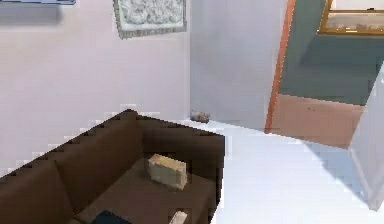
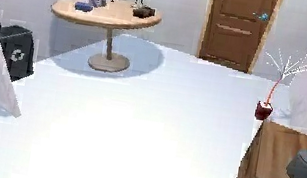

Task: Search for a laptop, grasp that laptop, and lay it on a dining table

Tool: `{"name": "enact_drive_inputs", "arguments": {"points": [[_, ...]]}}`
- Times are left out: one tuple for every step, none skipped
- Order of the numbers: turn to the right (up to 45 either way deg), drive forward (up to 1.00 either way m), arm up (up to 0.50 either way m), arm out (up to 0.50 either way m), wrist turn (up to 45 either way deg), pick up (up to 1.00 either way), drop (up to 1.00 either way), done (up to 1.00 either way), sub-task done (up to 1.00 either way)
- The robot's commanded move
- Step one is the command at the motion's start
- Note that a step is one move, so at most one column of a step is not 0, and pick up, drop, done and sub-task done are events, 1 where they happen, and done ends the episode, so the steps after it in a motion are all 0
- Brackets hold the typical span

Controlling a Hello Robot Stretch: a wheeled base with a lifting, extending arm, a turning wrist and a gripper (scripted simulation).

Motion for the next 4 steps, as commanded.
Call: {"name": "enact_drive_inputs", "arguments": {"points": [[0.0,0.25,0.00,0.00,0.0,0.00,0.00,0.00,0.00],[-45.0,0.00,0.00,0.00,0.0,0.00,0.00,0.00,0.00],[-45.0,0.00,0.00,0.00,0.0,0.00,0.00,0.00,0.00],[-45.0,0.00,0.00,0.00,0.0,0.00,0.00,0.00,0.00]]}}
